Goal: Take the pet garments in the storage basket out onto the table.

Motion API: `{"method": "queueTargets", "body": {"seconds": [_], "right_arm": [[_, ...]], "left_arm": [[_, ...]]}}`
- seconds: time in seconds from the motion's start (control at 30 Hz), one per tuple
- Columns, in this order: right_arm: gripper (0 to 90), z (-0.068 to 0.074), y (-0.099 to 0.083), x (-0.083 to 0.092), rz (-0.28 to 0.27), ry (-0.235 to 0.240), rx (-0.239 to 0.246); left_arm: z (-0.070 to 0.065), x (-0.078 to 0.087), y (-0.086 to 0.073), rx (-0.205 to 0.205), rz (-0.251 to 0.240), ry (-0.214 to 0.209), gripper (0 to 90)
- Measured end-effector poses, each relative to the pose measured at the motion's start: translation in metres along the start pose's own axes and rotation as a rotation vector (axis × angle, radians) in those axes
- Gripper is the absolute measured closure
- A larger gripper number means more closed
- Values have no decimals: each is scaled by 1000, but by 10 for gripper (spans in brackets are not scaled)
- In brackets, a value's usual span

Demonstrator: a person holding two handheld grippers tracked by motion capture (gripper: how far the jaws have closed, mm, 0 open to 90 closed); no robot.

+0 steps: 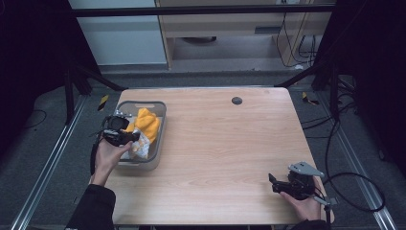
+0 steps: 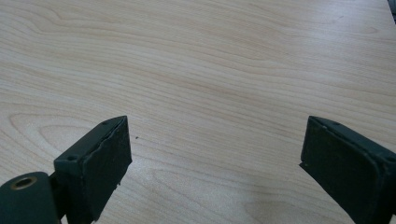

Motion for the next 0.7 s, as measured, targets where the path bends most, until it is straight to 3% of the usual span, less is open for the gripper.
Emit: {"method": "queueTargets", "body": {"seconds": [0.37,0.7], "right_arm": [[85,0,0,0,0,-3,5],[86,0,0,0,-5,-6,11]], "left_arm": [[-1,19,11,-12,-51,-1,818],[-9,40,18,-33,-105,-35,818]]}}
Point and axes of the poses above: each handheld gripper's, and its own axes: x roughly backward along the jaws, y roughly out of its top, z roughly to its left, the point moved 5 cm from there along -x, roughly forward along the jaws, and after that the axes turned 10 degrees about -z, right-handed, at the moved point
